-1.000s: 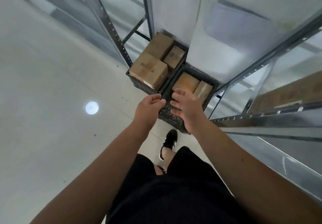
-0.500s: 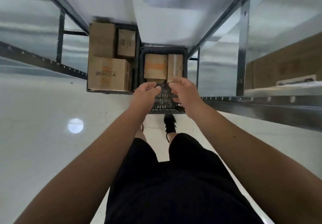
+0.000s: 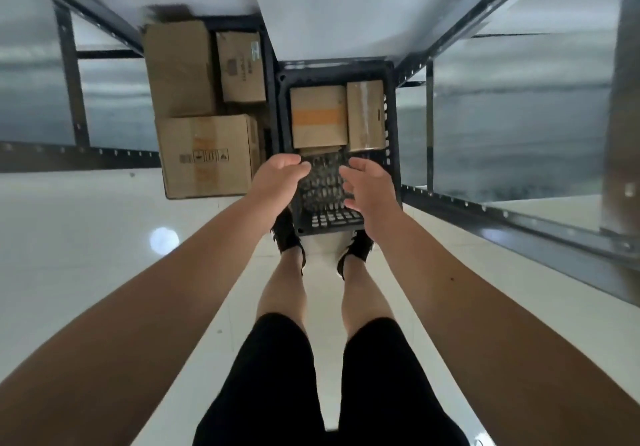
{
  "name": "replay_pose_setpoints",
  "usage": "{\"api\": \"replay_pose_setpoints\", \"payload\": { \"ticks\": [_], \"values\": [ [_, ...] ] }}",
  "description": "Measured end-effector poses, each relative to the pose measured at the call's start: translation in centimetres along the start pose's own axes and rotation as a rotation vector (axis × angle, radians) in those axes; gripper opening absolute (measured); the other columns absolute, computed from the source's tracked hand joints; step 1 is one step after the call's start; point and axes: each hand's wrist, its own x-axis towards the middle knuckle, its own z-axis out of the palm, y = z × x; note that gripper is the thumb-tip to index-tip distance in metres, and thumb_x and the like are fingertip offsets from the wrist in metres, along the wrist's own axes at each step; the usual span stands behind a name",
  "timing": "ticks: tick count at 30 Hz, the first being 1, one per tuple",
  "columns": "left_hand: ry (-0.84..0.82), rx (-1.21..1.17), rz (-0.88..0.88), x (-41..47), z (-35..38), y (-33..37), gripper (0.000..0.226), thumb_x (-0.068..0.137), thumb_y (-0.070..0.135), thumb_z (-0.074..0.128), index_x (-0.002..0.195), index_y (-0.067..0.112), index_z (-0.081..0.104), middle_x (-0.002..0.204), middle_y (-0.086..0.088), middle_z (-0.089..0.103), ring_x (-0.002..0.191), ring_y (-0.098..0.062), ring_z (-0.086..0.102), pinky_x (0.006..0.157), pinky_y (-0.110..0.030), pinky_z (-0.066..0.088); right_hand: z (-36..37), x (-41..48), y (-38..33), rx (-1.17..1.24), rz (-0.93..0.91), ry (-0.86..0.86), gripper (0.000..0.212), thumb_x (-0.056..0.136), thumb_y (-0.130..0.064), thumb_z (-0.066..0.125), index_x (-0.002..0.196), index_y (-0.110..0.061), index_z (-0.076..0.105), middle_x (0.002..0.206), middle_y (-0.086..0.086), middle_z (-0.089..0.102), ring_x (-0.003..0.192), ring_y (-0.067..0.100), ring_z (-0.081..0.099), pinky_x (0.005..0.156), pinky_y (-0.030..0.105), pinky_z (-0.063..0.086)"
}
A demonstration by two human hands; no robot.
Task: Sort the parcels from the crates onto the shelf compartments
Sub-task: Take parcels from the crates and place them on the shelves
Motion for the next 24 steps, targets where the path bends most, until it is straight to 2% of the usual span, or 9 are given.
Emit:
{"api": "replay_pose_setpoints", "payload": {
  "ticks": [2,5,7,10,16,20,22,23,24],
  "values": [
    [-0.006,0.003,-0.023,2.2,0.2,-0.6,0.042,0.101,0.041,0.065,0.141,0.029,0.061,0.138,0.005,0.064,0.129,-0.021,0.059,0.115,-0.049,0.046,0.9,2.7,0.4,-0.018,0.01,-0.015,0.042,0.1,-0.026,0.068,0.141,-0.022,0.06,0.106,0.0,0.07,0.1,0.015,0.066,0.101,0.046,0.059],
    [-0.029,0.018,-0.045,5.5,0.8,-1.8,0.044,0.102,0.041,0.064,0.144,0.028,0.059,0.141,0.004,0.062,0.131,-0.021,0.058,0.116,-0.049,0.045,2.0,6.7,1.2,-0.05,0.025,-0.021,0.045,0.098,-0.029,0.07,0.142,-0.023,0.059,0.117,0.002,0.07,0.115,0.021,0.067,0.109,0.051,0.054],
    [-0.047,0.027,-0.048,7.6,1.1,-2.7,0.046,0.101,0.042,0.063,0.144,0.029,0.058,0.142,0.004,0.062,0.132,-0.022,0.057,0.116,-0.049,0.045,2.3,8.9,1.4,0.005,0.077,-0.019,0.043,0.102,-0.023,0.067,0.144,-0.021,0.058,0.105,0.0,0.068,0.111,0.023,0.069,0.108,0.053,0.055],
    [-0.056,0.027,-0.049,10.9,2.1,-3.7,0.046,0.099,0.044,0.064,0.144,0.031,0.058,0.142,0.004,0.061,0.133,-0.021,0.056,0.117,-0.05,0.044,2.5,12.1,1.8,0.092,0.144,0.005,0.038,0.103,-0.018,0.066,0.141,-0.02,0.06,0.104,-0.001,0.067,0.107,0.021,0.069,0.091,0.039,0.06],
    [-0.015,-0.004,-0.054,18.1,4.3,-4.9,0.056,0.102,0.041,0.065,0.153,0.025,0.05,0.149,-0.001,0.056,0.135,-0.022,0.054,0.118,-0.049,0.043,3.6,19.5,4.6,-0.109,0.055,0.028,0.053,0.096,-0.027,0.075,0.146,-0.021,0.059,0.123,0.0,0.068,0.105,0.018,0.068,0.103,0.043,0.057],
    [0.061,-0.035,-0.072,22.3,5.6,-5.2,0.057,0.102,0.038,0.065,0.155,0.024,0.049,0.148,-0.007,0.058,0.129,-0.026,0.058,0.115,-0.046,0.047,4.2,23.5,5.3,-0.105,0.082,0.049,0.051,0.095,-0.028,0.076,0.143,-0.021,0.06,0.118,0.006,0.072,0.104,0.019,0.07,0.103,0.048,0.058],
    [0.084,-0.019,-0.043,24.2,6.1,-5.3,0.058,0.103,0.035,0.064,0.157,0.024,0.046,0.152,-0.011,0.056,0.121,-0.022,0.065,0.107,-0.032,0.052,4.7,25.1,5.4,-0.048,0.149,0.015,0.048,0.1,-0.026,0.069,0.147,-0.021,0.057,0.126,0.007,0.07,0.109,0.02,0.068,0.105,0.047,0.057],
    [0.094,-0.014,-0.015,25.1,6.3,-5.4,0.058,0.104,0.032,0.063,0.158,0.023,0.044,0.155,-0.007,0.054,0.107,-0.007,0.069,0.092,-0.016,0.055,4.8,26.3,5.6,0.038,0.176,0.032,0.046,0.104,-0.023,0.063,0.149,-0.018,0.054,0.135,0.009,0.067,0.117,0.023,0.067,0.109,0.045,0.054],
    [0.101,-0.004,0.01,26.0,6.4,-5.3,0.058,0.104,0.029,0.063,0.158,0.023,0.043,0.158,-0.002,0.051,0.083,0.009,0.067,0.069,-0.004,0.05,4.9,27.2,5.5,0.059,0.197,0.045,0.043,0.106,-0.021,0.059,0.148,-0.013,0.054,0.139,0.012,0.064,0.124,0.029,0.064,0.111,0.045,0.052]
  ]
}}
